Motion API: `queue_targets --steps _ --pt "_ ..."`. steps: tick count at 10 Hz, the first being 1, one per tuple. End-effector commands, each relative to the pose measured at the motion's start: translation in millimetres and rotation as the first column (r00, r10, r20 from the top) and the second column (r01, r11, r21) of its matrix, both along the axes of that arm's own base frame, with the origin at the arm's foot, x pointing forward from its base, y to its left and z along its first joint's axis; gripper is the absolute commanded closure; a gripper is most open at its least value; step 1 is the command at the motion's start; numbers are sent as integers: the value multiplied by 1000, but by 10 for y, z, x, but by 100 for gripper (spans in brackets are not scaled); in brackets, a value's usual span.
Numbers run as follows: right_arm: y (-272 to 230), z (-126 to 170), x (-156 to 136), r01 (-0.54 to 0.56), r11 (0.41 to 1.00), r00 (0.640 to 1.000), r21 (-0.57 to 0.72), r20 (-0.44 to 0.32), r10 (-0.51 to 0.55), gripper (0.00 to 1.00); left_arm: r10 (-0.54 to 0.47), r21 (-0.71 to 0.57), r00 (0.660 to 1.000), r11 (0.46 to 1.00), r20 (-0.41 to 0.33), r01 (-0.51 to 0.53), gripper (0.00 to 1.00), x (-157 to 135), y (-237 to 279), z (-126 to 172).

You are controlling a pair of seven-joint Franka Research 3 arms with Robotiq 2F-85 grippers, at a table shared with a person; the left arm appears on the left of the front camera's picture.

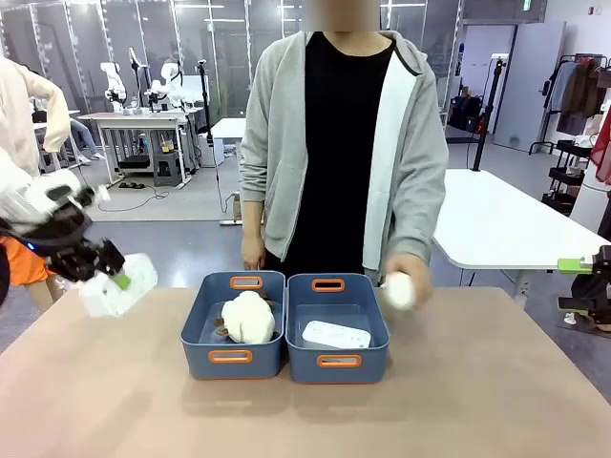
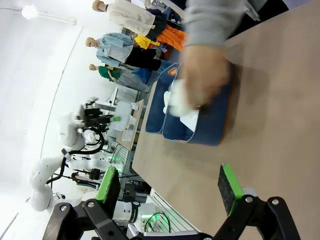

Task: Sort the digital clocks into the basket.
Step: Pick up the Digital clock from the table and place it into the empty Plastic storage basket.

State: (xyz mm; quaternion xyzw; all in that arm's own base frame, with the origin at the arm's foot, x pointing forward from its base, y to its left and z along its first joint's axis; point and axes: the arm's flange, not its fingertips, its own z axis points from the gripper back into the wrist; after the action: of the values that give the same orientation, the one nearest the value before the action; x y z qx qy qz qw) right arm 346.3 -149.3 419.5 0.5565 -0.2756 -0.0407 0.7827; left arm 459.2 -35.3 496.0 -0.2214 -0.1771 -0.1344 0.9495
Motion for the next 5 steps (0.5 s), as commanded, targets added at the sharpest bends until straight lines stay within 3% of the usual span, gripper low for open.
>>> queue_targets --steps 1,2,3,4,5 --pt "-17 -4 -10 -16 1000 1000 -12 8 16 0 -85 -284 996 955 7 83 100 -16 41 302" --pt "-17 -4 -10 -16 1000 1000 -12 8 16 0 -131 -258 991 957 15 131 100 -102 -95 362" --pt "-17 -4 -10 -16 1000 1000 -12 8 16 0 -85 -275 996 957 22 87 100 -193 118 462" --pt "-17 -4 -10 -16 1000 1000 -12 8 16 0 -6 -425 997 905 71 36 100 -413 625 809" --pt "-17 -4 -10 -16 1000 1000 -12 8 16 0 130 -567 978 824 162 -16 100 -730 1241 1204"
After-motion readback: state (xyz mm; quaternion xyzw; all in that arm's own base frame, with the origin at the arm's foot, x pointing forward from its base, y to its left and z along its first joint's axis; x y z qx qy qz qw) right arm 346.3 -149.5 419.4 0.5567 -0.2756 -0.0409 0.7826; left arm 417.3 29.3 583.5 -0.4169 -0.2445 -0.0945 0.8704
